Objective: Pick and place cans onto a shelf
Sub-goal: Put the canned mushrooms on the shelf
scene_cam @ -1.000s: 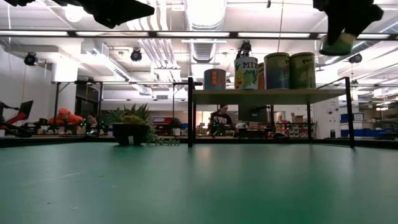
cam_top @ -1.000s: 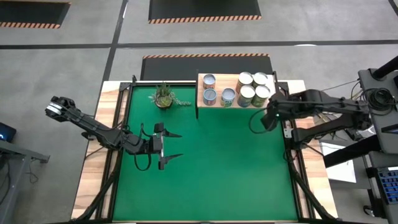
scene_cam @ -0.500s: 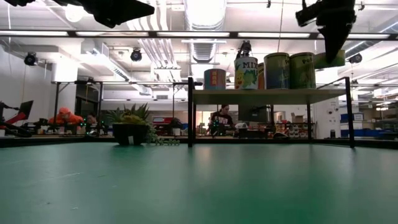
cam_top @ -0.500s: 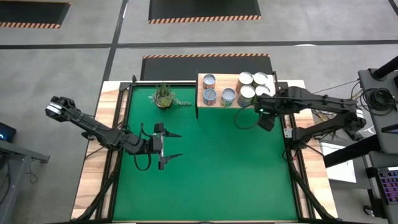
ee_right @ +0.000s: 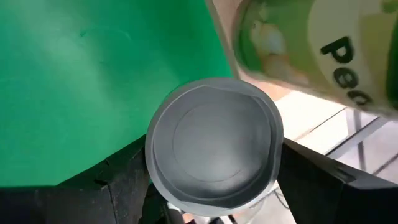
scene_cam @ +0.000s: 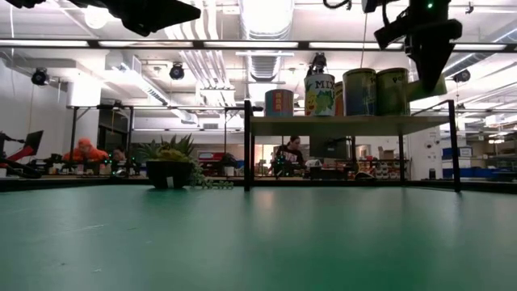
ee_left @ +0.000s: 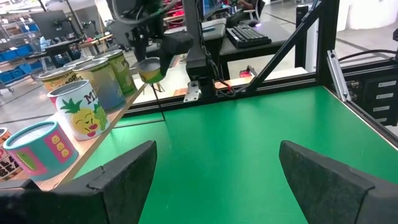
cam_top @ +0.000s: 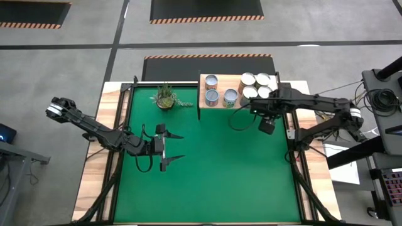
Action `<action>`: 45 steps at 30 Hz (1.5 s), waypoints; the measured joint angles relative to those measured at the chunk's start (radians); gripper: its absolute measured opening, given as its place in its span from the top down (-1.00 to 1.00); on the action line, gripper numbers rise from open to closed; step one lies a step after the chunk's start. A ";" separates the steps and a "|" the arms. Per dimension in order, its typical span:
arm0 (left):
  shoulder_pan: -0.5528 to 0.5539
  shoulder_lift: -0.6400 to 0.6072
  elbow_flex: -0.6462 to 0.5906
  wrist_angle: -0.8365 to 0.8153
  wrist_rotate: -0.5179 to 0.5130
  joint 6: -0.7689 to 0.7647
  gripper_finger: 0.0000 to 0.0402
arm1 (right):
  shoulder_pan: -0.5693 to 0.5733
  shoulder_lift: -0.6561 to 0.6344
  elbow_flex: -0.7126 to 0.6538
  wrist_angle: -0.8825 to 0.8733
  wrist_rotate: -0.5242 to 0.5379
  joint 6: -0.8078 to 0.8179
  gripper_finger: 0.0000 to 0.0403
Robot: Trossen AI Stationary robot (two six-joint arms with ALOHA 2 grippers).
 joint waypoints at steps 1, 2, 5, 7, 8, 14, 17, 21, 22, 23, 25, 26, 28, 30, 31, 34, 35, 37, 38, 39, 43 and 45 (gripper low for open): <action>0.000 0.000 0.000 0.000 0.000 0.000 -0.60 | 0.000 -0.009 -0.001 0.000 -0.001 0.001 -0.43; 0.000 0.000 0.000 0.000 0.000 0.000 -0.60 | 0.000 -0.021 -0.002 0.000 -0.002 0.006 -0.43; 0.000 0.000 0.000 -0.001 0.000 -0.007 -0.60 | 0.000 -0.069 -0.009 0.000 -0.019 0.026 -0.43; 0.000 0.000 0.000 -0.003 0.001 -0.007 -0.60 | 0.000 -0.111 -0.014 0.000 -0.044 0.057 -0.43; 0.000 0.000 0.000 -0.003 0.001 -0.007 -0.60 | 0.001 -0.133 -0.017 0.000 -0.045 0.087 -0.43; 0.000 0.000 0.000 -0.001 0.002 -0.007 -0.60 | -0.049 -0.241 -0.041 -0.001 -0.006 0.327 -0.43; 0.000 0.000 0.000 0.002 0.002 -0.007 -0.60 | -0.087 -0.260 -0.046 -0.001 0.013 0.407 -0.43; 0.000 0.000 0.000 0.004 0.002 -0.002 -0.60 | -0.139 -0.253 -0.046 0.007 0.030 0.451 -0.43; 0.000 0.000 0.000 0.005 0.002 0.001 -0.60 | -0.152 -0.249 -0.046 0.012 0.031 0.450 -0.43; 0.000 0.000 0.000 0.007 0.002 0.001 -0.60 | -0.164 -0.242 -0.046 0.016 0.031 0.450 -0.43; 0.000 0.000 0.000 0.010 0.002 0.002 -0.60 | -0.191 -0.225 -0.046 0.021 0.043 0.450 -0.44; 0.000 0.000 0.000 0.010 0.002 0.002 -0.60 | -0.203 -0.216 -0.046 0.024 0.057 0.449 -0.45; 0.000 0.000 0.000 0.009 0.002 0.003 -0.60 | -0.227 -0.196 -0.046 0.031 0.072 0.441 -0.49; 0.000 0.000 0.000 0.010 0.002 0.003 -0.60 | -0.246 -0.176 -0.046 0.039 0.073 0.409 -0.55; 0.000 0.000 0.000 0.009 0.002 0.003 -0.60 | -0.252 -0.166 -0.046 0.042 0.073 0.396 -0.58; 0.000 0.000 0.000 0.009 0.002 0.003 -0.60 | -0.257 -0.140 -0.046 0.043 0.073 0.368 -0.66; 0.000 0.000 0.000 0.009 0.002 0.003 -0.60 | -0.257 -0.133 -0.046 0.044 0.073 0.359 -0.68; 0.000 0.000 0.000 0.009 0.003 0.003 -0.60 | -0.257 -0.125 -0.046 0.044 0.076 0.350 -0.72; 0.000 0.000 0.000 0.009 0.003 0.004 -0.60 | -0.257 -0.121 -0.046 0.044 0.078 0.347 -0.73; 0.000 0.000 0.000 0.009 0.002 0.004 -0.60 | -0.257 -0.120 -0.046 0.044 0.078 0.341 -0.74; 0.000 0.000 0.000 0.009 0.003 0.003 -0.60 | -0.257 -0.125 -0.037 0.037 0.079 0.339 -0.75; 0.000 0.000 0.000 0.008 0.003 0.003 -0.60 | -0.257 -0.132 -0.016 0.030 0.079 0.339 -0.75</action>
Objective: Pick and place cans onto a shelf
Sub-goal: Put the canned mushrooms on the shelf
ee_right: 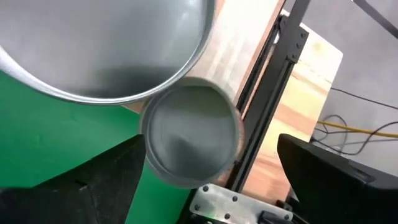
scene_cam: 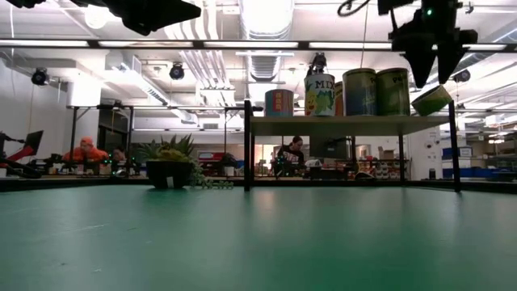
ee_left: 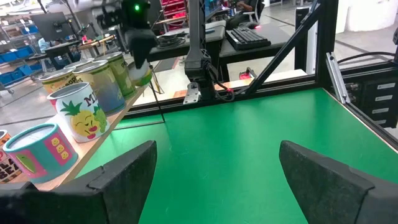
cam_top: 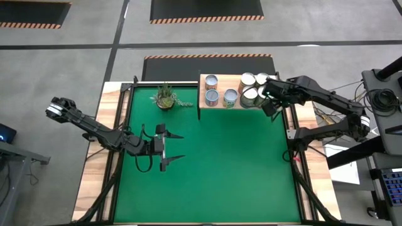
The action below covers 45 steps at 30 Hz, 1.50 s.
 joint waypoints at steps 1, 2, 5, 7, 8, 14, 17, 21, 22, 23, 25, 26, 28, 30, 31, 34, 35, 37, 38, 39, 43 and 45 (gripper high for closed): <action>0.000 0.000 0.000 0.000 0.000 0.000 -0.60 | 0.000 -0.006 0.012 -0.004 -0.001 0.000 -0.75; 0.000 0.000 0.000 0.000 0.000 0.000 -0.60 | 0.000 -0.011 0.027 -0.008 -0.002 0.000 -0.75; 0.000 0.000 0.000 0.000 0.000 0.000 -0.60 | 0.000 -0.028 0.069 -0.029 -0.008 0.001 -0.75; 0.000 0.000 0.000 0.000 0.000 0.000 -0.60 | 0.001 -0.048 0.080 -0.026 -0.042 -0.001 -0.72; 0.000 0.000 0.000 0.000 0.000 0.000 -0.60 | 0.001 -0.059 0.078 -0.029 -0.082 -0.006 -0.70; 0.000 0.000 0.000 0.000 0.000 0.000 -0.60 | 0.003 -0.108 0.002 -0.031 -0.253 -0.011 -0.35; 0.000 0.000 0.000 0.000 0.000 -0.001 -0.60 | 0.003 -0.115 -0.050 -0.032 -0.230 -0.008 -0.05; 0.000 0.000 0.000 0.000 0.000 -0.003 -0.60 | 0.003 -0.114 -0.103 -0.027 -0.179 -0.014 0.35; 0.000 0.000 0.000 0.000 0.000 -0.003 -0.60 | 0.003 -0.114 -0.111 -0.023 -0.168 -0.014 0.45; 0.000 0.000 0.000 0.000 0.000 -0.003 -0.60 | 0.003 -0.114 -0.117 -0.022 -0.157 -0.014 0.54; 0.000 0.000 0.000 0.000 0.000 -0.003 -0.60 | 0.003 -0.114 -0.122 -0.019 -0.132 -0.014 0.70; 0.000 0.000 0.000 0.000 0.000 -0.003 -0.60 | 0.003 -0.114 -0.122 -0.014 -0.118 -0.014 0.77; 0.000 0.000 0.000 0.000 0.000 -0.003 -0.60 | 0.003 -0.114 -0.122 -0.002 -0.089 -0.015 0.89; 0.000 0.000 0.000 0.000 0.000 -0.003 -0.60 | 0.003 -0.114 -0.119 0.021 -0.067 -0.015 0.94; 0.000 0.000 0.000 0.000 0.000 -0.003 -0.60 | 0.003 -0.114 -0.119 0.032 -0.062 -0.018 0.94; 0.000 0.000 0.000 0.000 0.000 -0.003 -0.60 | 0.003 -0.114 -0.126 0.059 -0.052 -0.027 0.95; 0.000 0.000 0.000 0.000 0.000 -0.003 -0.60 | 0.003 -0.114 -0.130 0.067 -0.051 -0.028 0.95; 0.000 0.000 0.000 0.000 0.000 -0.003 -0.60 | 0.003 -0.114 -0.137 0.073 -0.051 -0.028 0.96; 0.000 0.000 0.000 0.000 0.000 -0.003 -0.60 | 0.003 -0.114 -0.141 0.072 -0.051 -0.027 0.96; 0.000 0.000 0.000 0.000 0.000 -0.003 -0.60 | 0.003 -0.114 -0.146 0.073 -0.051 -0.027 0.96; 0.000 0.000 0.000 0.000 0.000 -0.003 -0.60 | 0.003 -0.115 -0.169 0.097 -0.043 -0.027 0.96; 0.000 0.000 0.000 0.000 0.000 -0.003 -0.60 | 0.003 -0.115 -0.177 0.114 -0.043 -0.033 0.96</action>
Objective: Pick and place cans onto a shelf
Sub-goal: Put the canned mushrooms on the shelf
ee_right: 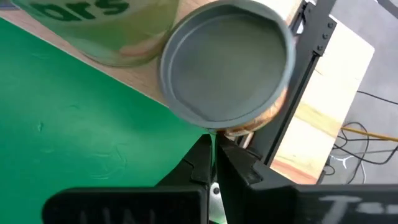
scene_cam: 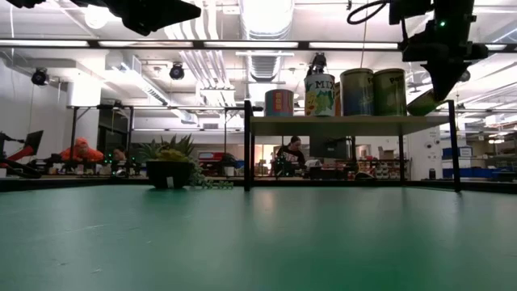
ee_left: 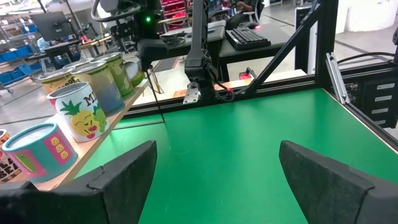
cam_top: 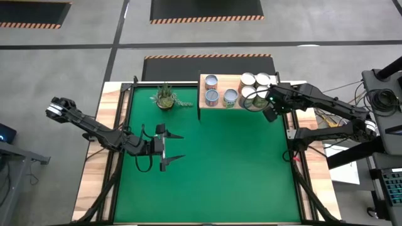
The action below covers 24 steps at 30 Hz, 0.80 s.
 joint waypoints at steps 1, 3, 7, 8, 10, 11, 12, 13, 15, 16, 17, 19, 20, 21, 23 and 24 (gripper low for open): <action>0.000 0.000 0.000 0.000 0.000 0.000 -0.60 | 0.000 0.000 -0.001 0.004 0.000 -0.005 0.96; 0.000 0.000 0.000 0.000 0.000 0.000 -0.60 | 0.000 0.000 0.002 0.000 -0.006 -0.009 0.96; 0.000 0.000 0.000 0.000 0.000 0.000 -0.60 | 0.000 0.000 0.050 -0.056 -0.009 -0.008 0.96; 0.000 0.000 0.000 0.000 0.000 0.000 -0.60 | 0.000 0.000 0.065 -0.079 -0.008 -0.004 0.96; 0.000 0.000 0.000 0.000 0.000 0.000 -0.60 | 0.000 0.000 0.095 -0.112 0.022 0.016 0.96; 0.000 0.000 0.000 0.000 0.000 -0.001 -0.60 | 0.000 -0.001 0.106 -0.122 0.053 0.026 0.96; 0.000 0.000 0.000 0.000 0.000 -0.001 -0.60 | 0.000 -0.005 0.114 -0.124 0.082 0.031 0.96; 0.000 0.000 0.000 0.000 0.000 -0.001 -0.60 | 0.000 -0.007 0.120 -0.121 0.109 0.033 0.96; 0.000 0.000 0.000 0.000 0.000 -0.001 -0.60 | -0.001 -0.011 0.123 -0.100 0.136 0.033 0.96; 0.000 0.000 0.000 0.000 0.000 -0.001 -0.60 | -0.001 -0.012 0.123 -0.087 0.147 0.033 0.96; 0.000 0.000 0.000 0.001 0.000 -0.001 -0.60 | -0.001 -0.012 0.120 -0.071 0.155 0.033 0.96; 0.000 0.000 0.000 0.001 0.000 -0.001 -0.60 | -0.001 -0.011 0.107 -0.042 0.158 0.029 0.96; 0.000 0.000 0.000 0.000 0.000 -0.001 -0.60 | -0.001 -0.011 0.098 -0.028 0.158 0.028 0.96; 0.000 0.000 0.000 0.000 0.000 -0.001 -0.60 | -0.001 -0.009 0.087 -0.015 0.158 0.028 0.96; 0.000 0.000 0.000 0.000 0.000 -0.001 -0.60 | -0.001 -0.005 0.068 0.000 0.160 0.031 0.96; 0.000 0.000 0.000 0.000 0.000 -0.001 -0.60 | 0.000 -0.002 0.060 -0.002 0.158 0.033 0.96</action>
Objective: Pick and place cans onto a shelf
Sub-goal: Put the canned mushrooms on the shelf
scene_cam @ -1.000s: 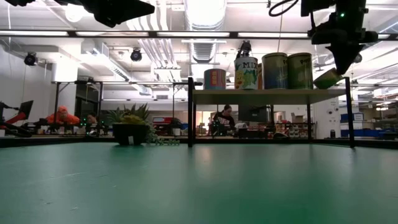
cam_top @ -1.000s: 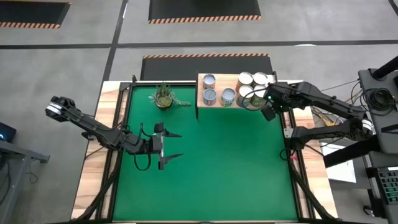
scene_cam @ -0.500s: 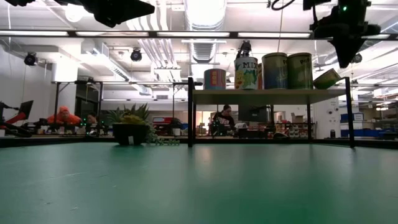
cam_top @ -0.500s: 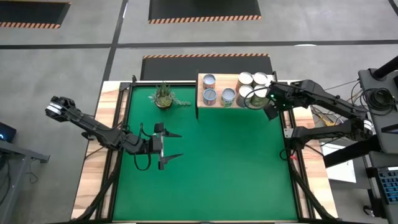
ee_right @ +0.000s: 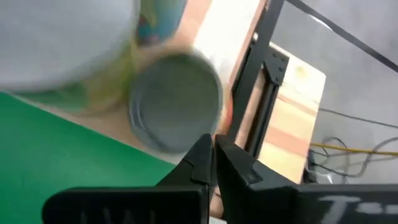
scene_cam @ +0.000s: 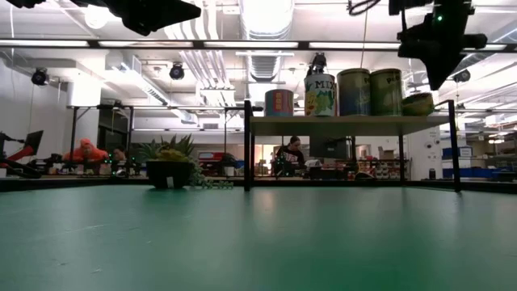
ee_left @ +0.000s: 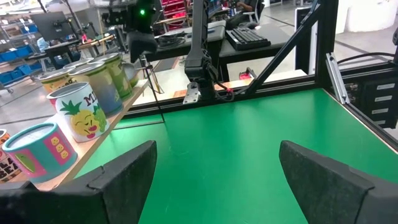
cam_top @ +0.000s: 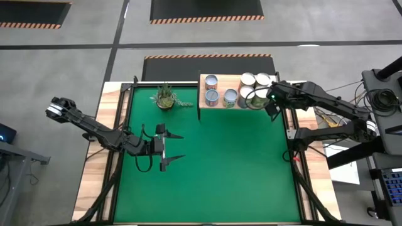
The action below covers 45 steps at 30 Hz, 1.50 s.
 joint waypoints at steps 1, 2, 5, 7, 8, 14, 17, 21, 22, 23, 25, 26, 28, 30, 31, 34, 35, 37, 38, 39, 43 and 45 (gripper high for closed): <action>0.000 0.000 0.000 0.000 0.000 0.000 -0.60 | 0.000 0.002 -0.008 -0.006 -0.001 0.000 0.96; 0.000 0.000 0.000 0.000 0.000 0.000 -0.60 | 0.000 0.003 -0.011 -0.006 -0.003 0.000 0.96; 0.000 0.000 0.000 0.000 0.000 0.000 -0.60 | 0.000 0.002 -0.012 -0.005 -0.010 0.000 0.96; 0.000 0.000 0.000 0.000 0.000 0.000 -0.60 | 0.000 0.002 -0.002 -0.019 -0.010 0.000 0.96; 0.000 0.000 0.000 0.000 0.000 0.000 -0.60 | 0.000 0.002 0.006 -0.022 -0.009 -0.001 0.96; 0.000 0.000 0.000 0.008 0.000 0.000 -0.60 | 0.000 0.000 0.044 0.001 0.037 -0.017 0.96; 0.000 0.000 0.000 0.012 0.000 0.000 -0.60 | 0.000 0.000 0.036 0.051 0.080 -0.046 0.96; 0.000 0.000 0.000 0.013 0.000 0.000 -0.60 | -0.006 0.001 0.005 0.136 0.094 -0.114 0.96; 0.000 0.000 0.000 0.013 0.000 0.000 -0.60 | -0.010 0.000 -0.002 0.151 0.094 -0.123 0.96; 0.000 0.000 0.000 0.013 0.000 0.000 -0.60 | -0.016 -0.003 -0.008 0.162 0.094 -0.135 0.96; 0.000 0.000 0.000 0.013 0.000 0.000 -0.60 | -0.029 -0.012 -0.017 0.171 0.094 -0.148 0.96; 0.000 0.000 0.000 0.013 0.000 0.000 -0.60 | -0.036 -0.021 -0.024 0.177 0.094 -0.156 0.96; 0.000 0.000 0.000 0.013 0.000 0.000 -0.60 | -0.051 -0.047 -0.040 0.191 0.094 -0.164 0.96; 0.000 0.000 0.000 0.013 0.000 0.000 -0.60 | -0.065 -0.079 -0.063 0.207 0.083 -0.166 0.96; 0.000 0.000 0.000 0.013 0.000 0.000 -0.60 | -0.072 -0.096 -0.076 0.218 0.071 -0.166 0.96; 0.000 0.000 0.000 0.014 0.000 0.000 -0.60 | -0.087 -0.149 -0.123 0.274 0.036 -0.167 0.96; 0.000 0.000 0.000 0.014 0.000 0.000 -0.60 | -0.087 -0.165 -0.142 0.297 0.035 -0.168 0.96; 0.000 0.000 0.000 0.014 0.000 0.000 -0.60 | -0.087 -0.191 -0.180 0.349 0.034 -0.174 0.96; 0.000 0.000 0.000 0.015 0.000 0.000 -0.60 | -0.087 -0.201 -0.198 0.377 0.034 -0.183 0.96; 0.000 0.000 0.000 0.015 0.000 0.000 -0.60 | -0.087 -0.209 -0.218 0.405 0.034 -0.187 0.96; 0.000 0.000 0.000 0.015 0.000 0.000 -0.60 | -0.087 -0.216 -0.267 0.475 0.017 -0.201 0.96; 0.000 0.000 0.000 0.015 0.000 0.000 -0.60 | -0.087 -0.216 -0.283 0.493 0.016 -0.209 0.96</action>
